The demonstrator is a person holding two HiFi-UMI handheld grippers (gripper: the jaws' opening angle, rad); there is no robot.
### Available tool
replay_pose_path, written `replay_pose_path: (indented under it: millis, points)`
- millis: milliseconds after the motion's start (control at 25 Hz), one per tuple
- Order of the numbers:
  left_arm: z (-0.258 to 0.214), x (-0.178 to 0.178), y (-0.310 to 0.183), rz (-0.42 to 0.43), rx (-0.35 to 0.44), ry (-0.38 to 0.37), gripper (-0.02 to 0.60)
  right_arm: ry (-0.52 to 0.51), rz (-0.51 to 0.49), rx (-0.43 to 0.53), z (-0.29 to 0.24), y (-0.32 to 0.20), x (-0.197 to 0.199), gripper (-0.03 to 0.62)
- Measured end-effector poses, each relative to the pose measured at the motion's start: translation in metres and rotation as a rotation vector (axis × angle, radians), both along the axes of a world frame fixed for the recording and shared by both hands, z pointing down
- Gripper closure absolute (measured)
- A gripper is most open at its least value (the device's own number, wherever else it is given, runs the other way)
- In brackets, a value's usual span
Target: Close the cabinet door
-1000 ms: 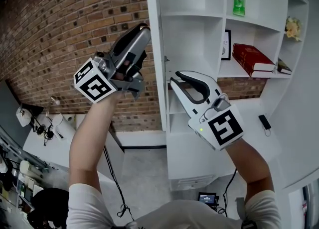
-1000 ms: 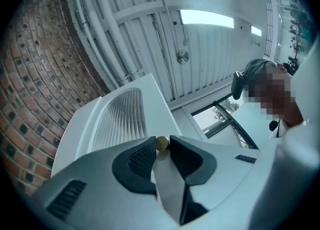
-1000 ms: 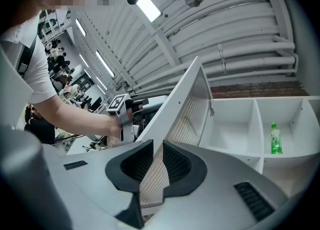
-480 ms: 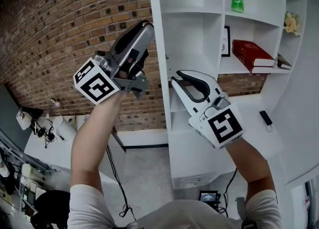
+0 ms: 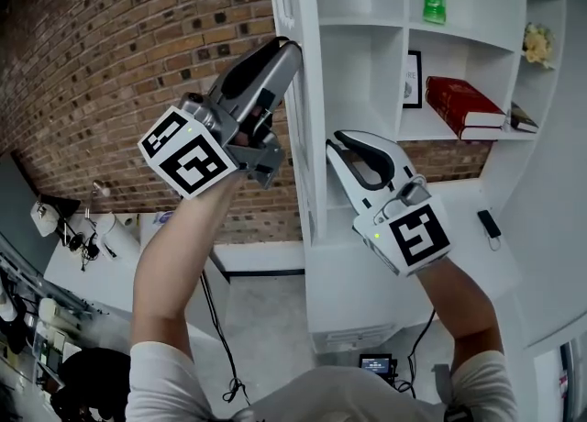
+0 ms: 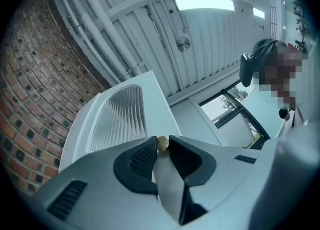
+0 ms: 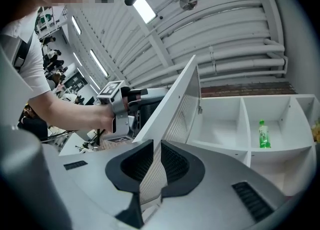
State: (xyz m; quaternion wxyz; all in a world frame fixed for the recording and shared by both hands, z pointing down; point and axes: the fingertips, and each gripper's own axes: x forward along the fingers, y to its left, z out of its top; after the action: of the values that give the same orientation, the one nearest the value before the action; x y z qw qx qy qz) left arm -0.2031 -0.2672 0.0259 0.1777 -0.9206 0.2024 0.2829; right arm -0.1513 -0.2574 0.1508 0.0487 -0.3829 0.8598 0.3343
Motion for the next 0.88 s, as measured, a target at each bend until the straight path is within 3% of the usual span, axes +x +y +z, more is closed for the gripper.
replay_pose_path:
  millis: [360, 880]
  points:
    - [-0.001, 0.036, -0.003, -0.117, -0.008, -0.008, 0.499, -0.03, 0.003, 0.032, -0.002, -0.01, 0.039, 0.531]
    - [-0.001, 0.084, -0.016, -0.217, 0.014, -0.022, 0.503, -0.072, 0.043, 0.008, -0.003, -0.036, 0.088, 0.531]
